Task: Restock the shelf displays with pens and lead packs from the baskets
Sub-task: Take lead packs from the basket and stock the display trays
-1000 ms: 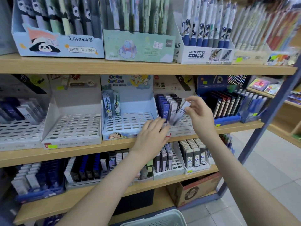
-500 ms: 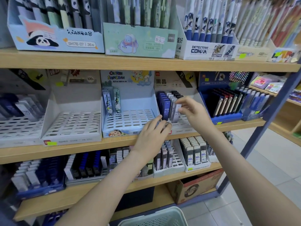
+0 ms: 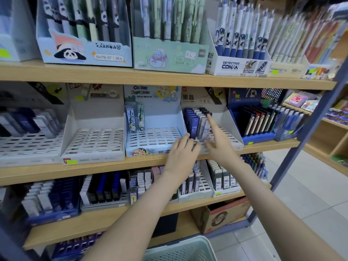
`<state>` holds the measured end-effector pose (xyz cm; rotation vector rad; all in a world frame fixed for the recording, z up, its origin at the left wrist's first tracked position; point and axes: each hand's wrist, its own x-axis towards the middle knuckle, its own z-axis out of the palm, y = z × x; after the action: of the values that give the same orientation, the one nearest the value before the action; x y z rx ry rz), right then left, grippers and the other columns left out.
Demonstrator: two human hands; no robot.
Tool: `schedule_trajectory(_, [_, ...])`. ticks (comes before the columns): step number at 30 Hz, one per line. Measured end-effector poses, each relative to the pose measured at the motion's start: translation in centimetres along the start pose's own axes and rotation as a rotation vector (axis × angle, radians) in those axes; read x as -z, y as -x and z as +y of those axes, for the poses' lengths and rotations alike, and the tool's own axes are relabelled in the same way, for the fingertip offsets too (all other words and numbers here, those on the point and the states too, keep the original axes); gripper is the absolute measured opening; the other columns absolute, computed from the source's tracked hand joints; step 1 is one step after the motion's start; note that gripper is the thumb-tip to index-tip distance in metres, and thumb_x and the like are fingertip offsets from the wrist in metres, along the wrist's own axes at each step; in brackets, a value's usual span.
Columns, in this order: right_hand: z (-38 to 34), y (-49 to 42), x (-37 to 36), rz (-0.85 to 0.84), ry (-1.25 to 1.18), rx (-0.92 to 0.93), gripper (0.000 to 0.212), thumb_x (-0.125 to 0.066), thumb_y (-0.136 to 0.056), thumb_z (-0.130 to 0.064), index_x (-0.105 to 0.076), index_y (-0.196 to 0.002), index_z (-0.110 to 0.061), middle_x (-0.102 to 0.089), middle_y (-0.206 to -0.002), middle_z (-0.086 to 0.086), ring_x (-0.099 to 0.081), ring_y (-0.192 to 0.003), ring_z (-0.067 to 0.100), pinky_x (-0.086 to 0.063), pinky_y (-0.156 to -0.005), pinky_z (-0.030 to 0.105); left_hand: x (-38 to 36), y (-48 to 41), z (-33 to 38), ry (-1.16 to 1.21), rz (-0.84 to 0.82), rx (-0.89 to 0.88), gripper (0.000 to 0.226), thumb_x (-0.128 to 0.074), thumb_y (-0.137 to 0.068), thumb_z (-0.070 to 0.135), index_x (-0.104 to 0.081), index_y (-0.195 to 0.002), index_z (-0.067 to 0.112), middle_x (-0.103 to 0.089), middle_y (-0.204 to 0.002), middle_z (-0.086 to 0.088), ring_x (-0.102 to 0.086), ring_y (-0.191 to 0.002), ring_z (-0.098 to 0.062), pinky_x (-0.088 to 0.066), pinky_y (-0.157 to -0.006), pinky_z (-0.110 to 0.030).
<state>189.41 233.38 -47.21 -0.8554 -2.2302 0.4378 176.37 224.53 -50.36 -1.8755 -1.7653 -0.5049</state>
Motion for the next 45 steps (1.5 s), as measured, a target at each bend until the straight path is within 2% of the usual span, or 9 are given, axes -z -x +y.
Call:
schedule_trajectory(3, [-0.3, 1.2, -0.5, 0.070, 0.071, 0.027, 0.086, -0.056, -0.090, -0.002, 0.000, -0.149, -0.030, -0.034, -0.151, 0.008, -0.034, -0.136, 0.024, -0.030, -0.111, 0.038, 0.2, -0.1, 0.3, 0.027, 0.007, 0.015, 0.055, -0.086, -0.049, 0.007, -0.069, -0.100, 0.010, -0.069, -0.101, -0.008, -0.063, -0.109, -0.030, -0.051, -0.092, -0.040])
schedule_trajectory(7, [-1.5, 3.2, -1.2, 0.172, 0.165, 0.117, 0.070, -0.056, -0.087, 0.000, -0.023, -0.148, -0.008, -0.044, -0.140, 0.015, -0.042, -0.128, 0.030, -0.034, -0.107, 0.044, 1.4, 1.1, -0.2, 0.105, 0.057, 0.002, 0.046, -0.087, -0.059, 0.017, -0.070, -0.101, 0.013, -0.069, -0.108, -0.005, -0.063, -0.109, -0.025, -0.048, -0.098, -0.038])
schedule_trajectory(15, [-9.9, 6.3, -7.0, 0.090, 0.131, 0.362, 0.045, -0.042, -0.091, -0.017, -0.042, -0.134, -0.005, -0.056, -0.123, 0.014, -0.044, -0.112, 0.022, -0.035, -0.097, 0.035, 5.4, 11.0, -8.9, 0.175, 0.088, -0.087, 0.035, -0.058, -0.087, 0.016, -0.058, -0.121, 0.008, -0.060, -0.126, -0.009, -0.051, -0.122, -0.025, -0.045, -0.100, -0.041])
schedule_trajectory(22, [-16.2, 11.3, -18.1, -0.234, 0.023, 0.496, 0.042, -0.039, -0.092, -0.019, -0.042, -0.133, -0.008, -0.056, -0.122, 0.012, -0.044, -0.112, 0.021, -0.037, -0.097, 0.031, 5.6, 24.6, -15.5, 0.156, 0.000, 0.082, 0.034, -0.045, -0.092, 0.016, -0.062, -0.118, 0.003, -0.061, -0.122, -0.012, -0.054, -0.117, -0.028, -0.044, -0.101, -0.040])
schedule_trajectory(28, [-15.1, 18.6, -31.1, -0.700, 0.134, 0.468, 0.047, -0.030, -0.098, -0.022, -0.040, -0.140, -0.004, -0.054, -0.126, 0.015, -0.051, -0.111, 0.034, -0.045, -0.094, 0.045, -0.1, 40.9, -17.2, 0.229, -0.210, 0.352, 0.031, -0.043, -0.089, 0.018, -0.060, -0.112, 0.006, -0.064, -0.112, -0.012, -0.056, -0.105, -0.027, -0.050, -0.086, -0.040])
schedule_trajectory(32, [-12.7, 24.0, -38.6, -1.024, 0.265, 0.387, 0.052, -0.029, -0.104, -0.023, -0.012, -0.152, -0.012, -0.030, -0.151, 0.007, -0.028, -0.138, 0.026, -0.023, -0.112, 0.035, -4.9, 50.4, -16.3, 0.275, -0.299, 0.515, 0.025, -0.034, -0.096, 0.021, -0.051, -0.112, 0.012, -0.067, -0.106, -0.013, -0.051, -0.103, -0.023, -0.040, -0.088, -0.034])
schedule_trajectory(37, [-10.1, 29.6, -47.7, -1.152, 0.361, 0.368, 0.062, -0.041, -0.100, -0.027, -0.012, -0.152, -0.009, -0.027, -0.152, 0.012, -0.029, -0.138, 0.030, -0.024, -0.112, 0.041, -9.8, 57.4, -15.7, 0.275, -0.487, 0.568, 0.036, -0.045, -0.085, 0.016, -0.067, -0.111, 0.006, -0.066, -0.115, -0.011, -0.062, -0.107, -0.030, -0.038, -0.101, -0.041])
schedule_trajectory(42, [-8.8, 32.9, -54.0, -1.288, 0.392, 0.437, 0.080, -0.042, -0.099, -0.041, 0.013, -0.150, -0.013, 0.009, -0.160, 0.011, 0.010, -0.147, 0.028, 0.004, -0.116, 0.045, -10.5, 57.4, -15.5, 0.226, -0.424, 0.544, 0.033, -0.052, -0.081, 0.016, -0.070, -0.107, 0.008, -0.066, -0.120, -0.010, -0.051, -0.116, -0.024, -0.029, -0.112, -0.037])
schedule_trajectory(45, [-9.4, 33.1, -55.0, -1.298, 0.458, 0.543, 0.085, -0.049, -0.096, -0.035, 0.010, -0.150, -0.006, -0.009, -0.157, 0.014, -0.010, -0.145, 0.030, -0.003, -0.117, 0.045, -10.2, 57.3, -15.6, 0.204, -0.394, 0.517, 0.030, -0.054, -0.080, 0.015, -0.070, -0.105, 0.007, -0.065, -0.118, -0.011, -0.050, -0.115, -0.025, -0.024, -0.113, -0.036])
